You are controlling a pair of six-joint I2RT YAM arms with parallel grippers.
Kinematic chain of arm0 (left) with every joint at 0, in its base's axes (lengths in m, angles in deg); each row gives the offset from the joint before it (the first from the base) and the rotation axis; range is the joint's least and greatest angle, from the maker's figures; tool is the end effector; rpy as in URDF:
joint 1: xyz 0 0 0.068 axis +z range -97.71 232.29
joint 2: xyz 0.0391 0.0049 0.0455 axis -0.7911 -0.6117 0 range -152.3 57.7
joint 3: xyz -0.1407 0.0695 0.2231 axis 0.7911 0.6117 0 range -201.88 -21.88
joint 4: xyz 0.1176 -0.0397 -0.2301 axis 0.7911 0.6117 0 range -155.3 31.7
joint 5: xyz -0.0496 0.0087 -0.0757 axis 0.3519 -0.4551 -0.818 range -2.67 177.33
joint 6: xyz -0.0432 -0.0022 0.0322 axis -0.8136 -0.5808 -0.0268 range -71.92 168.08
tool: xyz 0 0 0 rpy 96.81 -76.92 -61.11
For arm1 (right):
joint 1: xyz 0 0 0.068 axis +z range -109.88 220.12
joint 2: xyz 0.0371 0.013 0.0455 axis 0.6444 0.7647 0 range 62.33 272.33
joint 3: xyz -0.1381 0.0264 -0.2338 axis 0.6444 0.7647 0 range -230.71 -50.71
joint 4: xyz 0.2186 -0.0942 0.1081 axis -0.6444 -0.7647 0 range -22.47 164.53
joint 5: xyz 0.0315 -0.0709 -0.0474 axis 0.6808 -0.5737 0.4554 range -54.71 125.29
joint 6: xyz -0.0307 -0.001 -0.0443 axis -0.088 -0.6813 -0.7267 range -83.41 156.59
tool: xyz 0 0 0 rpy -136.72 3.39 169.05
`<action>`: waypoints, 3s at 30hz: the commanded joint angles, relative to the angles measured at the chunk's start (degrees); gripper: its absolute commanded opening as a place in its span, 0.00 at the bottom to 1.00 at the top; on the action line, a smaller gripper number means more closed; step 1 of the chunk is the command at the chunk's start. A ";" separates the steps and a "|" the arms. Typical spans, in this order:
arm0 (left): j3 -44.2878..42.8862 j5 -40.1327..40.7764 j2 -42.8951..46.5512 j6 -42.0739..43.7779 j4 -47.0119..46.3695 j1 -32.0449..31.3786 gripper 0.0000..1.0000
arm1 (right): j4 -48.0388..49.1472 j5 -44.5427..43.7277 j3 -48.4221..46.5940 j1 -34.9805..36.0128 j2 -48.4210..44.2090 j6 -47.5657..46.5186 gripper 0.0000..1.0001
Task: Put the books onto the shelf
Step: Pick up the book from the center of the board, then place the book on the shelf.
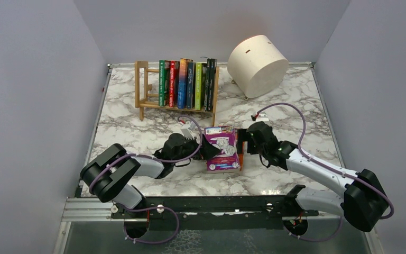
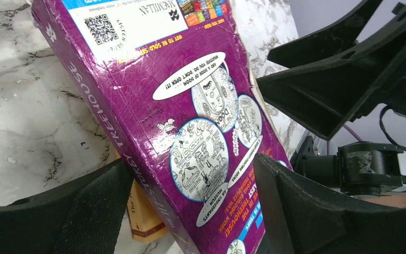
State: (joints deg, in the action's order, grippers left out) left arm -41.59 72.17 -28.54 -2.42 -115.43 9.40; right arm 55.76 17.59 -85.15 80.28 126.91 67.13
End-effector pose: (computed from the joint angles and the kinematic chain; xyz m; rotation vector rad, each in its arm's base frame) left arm 0.1836 -0.1833 0.1454 0.0683 2.0848 -1.3193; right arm 0.1748 0.1333 0.1996 -0.0611 2.3814 0.2138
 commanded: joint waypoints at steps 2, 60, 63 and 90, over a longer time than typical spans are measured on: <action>0.76 -1.39 5.06 -0.30 -5.33 -0.92 0.75 | 4.35 4.55 0.69 0.09 1.13 -0.99 0.98; -15.40 29.30 41.05 31.77 30.66 -7.89 0.00 | 0.08 1.75 2.33 0.18 -12.46 -0.94 0.97; -21.39 39.71 40.55 43.79 32.73 -7.82 0.00 | 0.34 2.49 2.27 0.17 -12.93 -1.26 0.97; -40.07 21.96 6.88 51.61 18.52 33.92 0.00 | 3.62 4.71 1.02 0.18 -6.78 -5.66 0.97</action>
State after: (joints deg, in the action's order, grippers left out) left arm -79.20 100.71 -19.49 52.44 -89.81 41.11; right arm 57.51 21.74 -82.48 80.17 119.63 62.54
